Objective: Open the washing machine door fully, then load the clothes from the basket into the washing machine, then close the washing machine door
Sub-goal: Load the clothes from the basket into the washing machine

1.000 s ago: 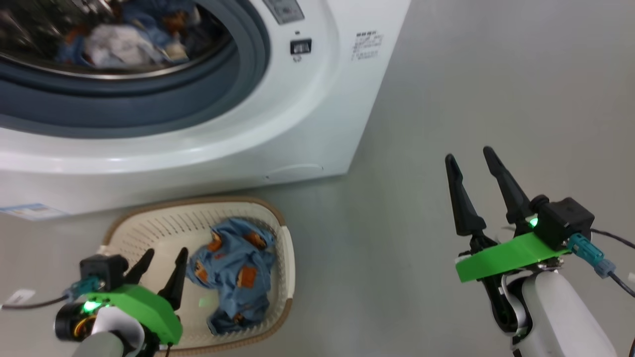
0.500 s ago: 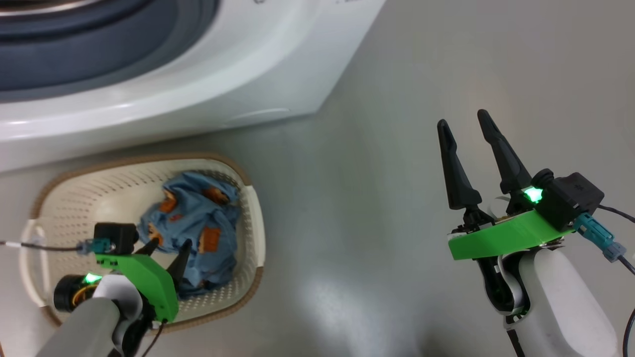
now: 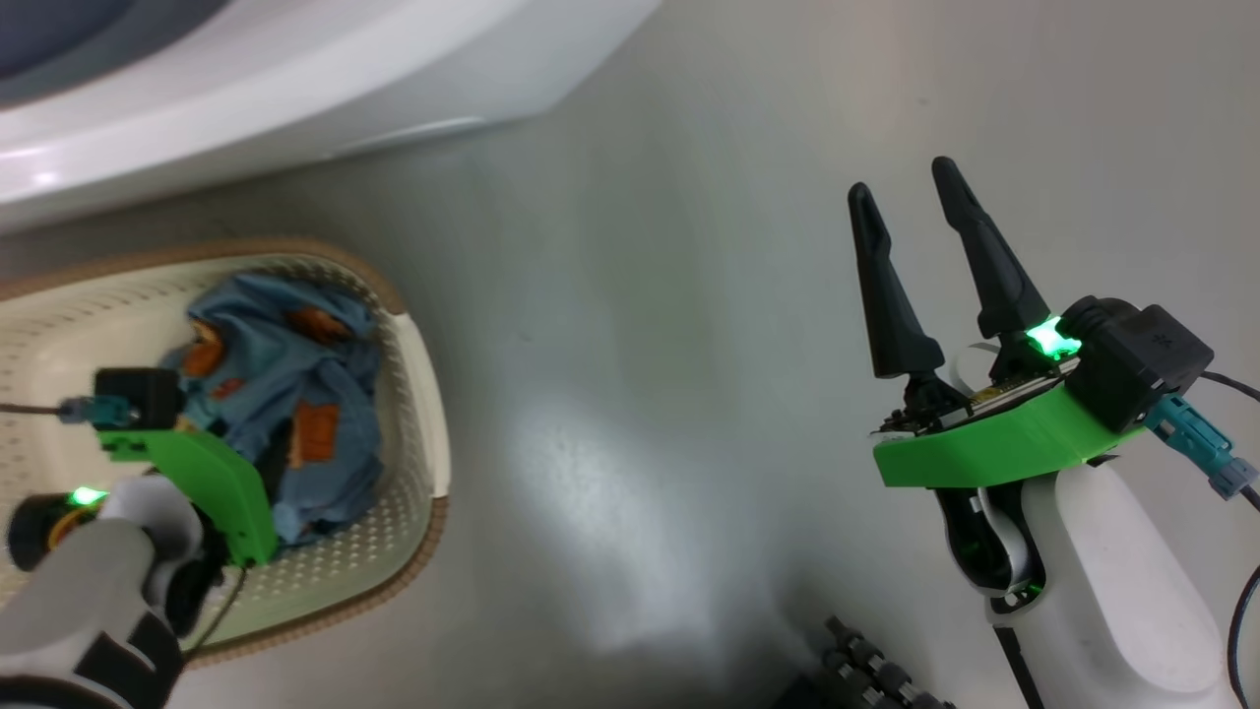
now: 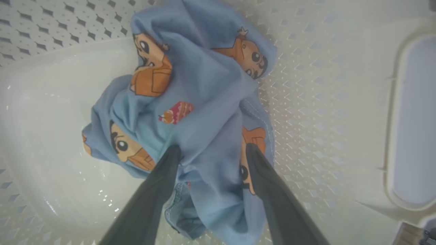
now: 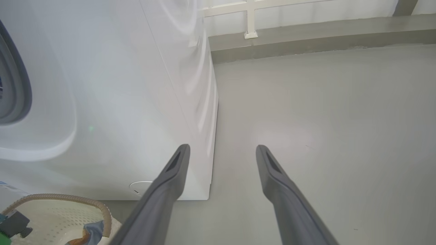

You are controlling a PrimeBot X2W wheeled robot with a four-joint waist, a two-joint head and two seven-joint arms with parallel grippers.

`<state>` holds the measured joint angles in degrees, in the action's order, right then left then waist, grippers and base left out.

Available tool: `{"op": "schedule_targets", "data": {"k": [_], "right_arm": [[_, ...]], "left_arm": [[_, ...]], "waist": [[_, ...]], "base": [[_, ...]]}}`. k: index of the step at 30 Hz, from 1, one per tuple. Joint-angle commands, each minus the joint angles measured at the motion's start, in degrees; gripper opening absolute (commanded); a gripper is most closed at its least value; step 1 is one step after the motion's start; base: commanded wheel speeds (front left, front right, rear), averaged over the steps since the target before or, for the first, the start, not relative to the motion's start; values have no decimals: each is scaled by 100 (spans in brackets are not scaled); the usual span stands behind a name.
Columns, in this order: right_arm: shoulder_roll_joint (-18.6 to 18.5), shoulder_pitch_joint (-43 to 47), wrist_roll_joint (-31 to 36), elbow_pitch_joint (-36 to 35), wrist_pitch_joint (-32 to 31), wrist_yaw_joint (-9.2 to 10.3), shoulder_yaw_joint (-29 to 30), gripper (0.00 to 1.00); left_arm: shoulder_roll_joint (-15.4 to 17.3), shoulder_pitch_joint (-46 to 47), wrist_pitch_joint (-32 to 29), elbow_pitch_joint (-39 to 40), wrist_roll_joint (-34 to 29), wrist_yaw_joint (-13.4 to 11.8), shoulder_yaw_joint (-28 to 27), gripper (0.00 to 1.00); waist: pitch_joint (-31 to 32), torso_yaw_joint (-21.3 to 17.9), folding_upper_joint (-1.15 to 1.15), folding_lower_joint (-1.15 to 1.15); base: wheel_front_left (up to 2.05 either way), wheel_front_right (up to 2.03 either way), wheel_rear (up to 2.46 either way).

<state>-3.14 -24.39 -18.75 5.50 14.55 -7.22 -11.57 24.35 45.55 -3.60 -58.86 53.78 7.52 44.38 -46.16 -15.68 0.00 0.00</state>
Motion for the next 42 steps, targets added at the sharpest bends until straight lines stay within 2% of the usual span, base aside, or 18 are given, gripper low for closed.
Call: {"op": "schedule_targets", "data": {"k": [1,11,17,18,19,20,30,42], "right_arm": [[25,81,-125,-161,45,-26,-160,100],[26,170,-260,-320,45,-26,-222,100],[26,246,-257,-369,45,-26,-223,100],[26,253,-255,-373,45,-26,-218,100],[26,257,-253,-370,45,-26,-213,100],[26,255,-251,-365,45,-26,-212,100],[26,86,-293,-258,45,-26,-276,100],[26,-10,-258,91,45,-26,-262,100]], "left_arm": [[217,75,-36,-74,81,-4,-102,100],[345,374,-234,-497,314,-4,95,100],[262,504,-115,-765,407,-4,162,100],[242,519,-84,-771,437,-4,163,79],[229,530,-59,-776,461,-4,171,35],[225,538,-40,-779,477,-4,188,0],[273,369,108,-495,838,-3,320,0],[350,-228,915,368,1133,-3,865,0]], "waist": [[-377,-312,0,0],[-619,-587,0,0],[-611,-617,0,0],[-610,-614,0,0],[-607,-611,0,0],[-603,-611,0,0],[-351,-435,0,0],[682,-20,0,0]], "base": [[0,0,0],[0,0,0],[0,0,0],[0,0,0],[0,0,0],[0,0,0],[0,0,0],[0,0,0]]}}
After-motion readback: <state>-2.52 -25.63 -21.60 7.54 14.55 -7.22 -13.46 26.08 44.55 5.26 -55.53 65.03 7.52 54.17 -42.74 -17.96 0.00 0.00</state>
